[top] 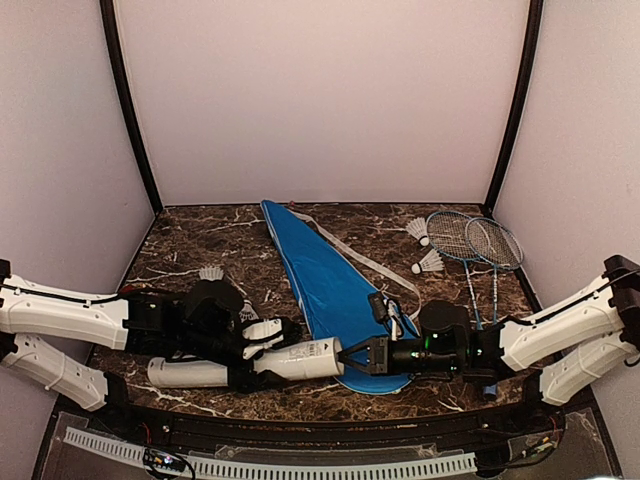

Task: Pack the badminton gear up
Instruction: Open the tube cap from the shuttle tube.

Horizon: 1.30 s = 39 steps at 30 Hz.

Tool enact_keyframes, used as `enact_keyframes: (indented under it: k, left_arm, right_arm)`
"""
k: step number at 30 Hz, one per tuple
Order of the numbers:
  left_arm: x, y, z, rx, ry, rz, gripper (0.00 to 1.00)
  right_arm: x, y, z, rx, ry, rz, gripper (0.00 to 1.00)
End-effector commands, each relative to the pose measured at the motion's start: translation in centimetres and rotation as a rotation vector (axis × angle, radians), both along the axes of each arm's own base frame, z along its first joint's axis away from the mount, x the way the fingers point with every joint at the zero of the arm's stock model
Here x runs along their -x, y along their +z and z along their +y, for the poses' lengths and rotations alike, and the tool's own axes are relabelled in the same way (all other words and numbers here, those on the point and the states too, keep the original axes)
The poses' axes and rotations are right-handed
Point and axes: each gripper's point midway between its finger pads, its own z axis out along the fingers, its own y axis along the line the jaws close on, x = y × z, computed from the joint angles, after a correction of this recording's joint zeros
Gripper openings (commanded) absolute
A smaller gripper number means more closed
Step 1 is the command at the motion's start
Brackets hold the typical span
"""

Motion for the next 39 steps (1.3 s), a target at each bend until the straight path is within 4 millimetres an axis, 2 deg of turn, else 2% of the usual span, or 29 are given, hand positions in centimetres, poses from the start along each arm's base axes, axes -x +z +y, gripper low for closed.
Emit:
enact_keyframes:
  k: [1, 17, 39]
  left_arm:
    - [-0.30, -0.35, 0.40, -0.025, 0.009, -0.013, 0.72]
    - [-0.42, -0.98, 0.51, -0.055, 0.010, -0.011, 0.72]
    - [-0.50, -0.85, 0.50, -0.055, 0.012, -0.015, 0.72]
  right_arm:
    - [-1.20, -1.65, -1.74, 0.062, -0.076, 0.007, 0.00]
    - [-1.33, -1.81, -1.97, 0.074, -0.079, 0.006, 0.01]
    - [-1.49, -2.36, -2.67, 0.096, -0.094, 0.011, 0.03]
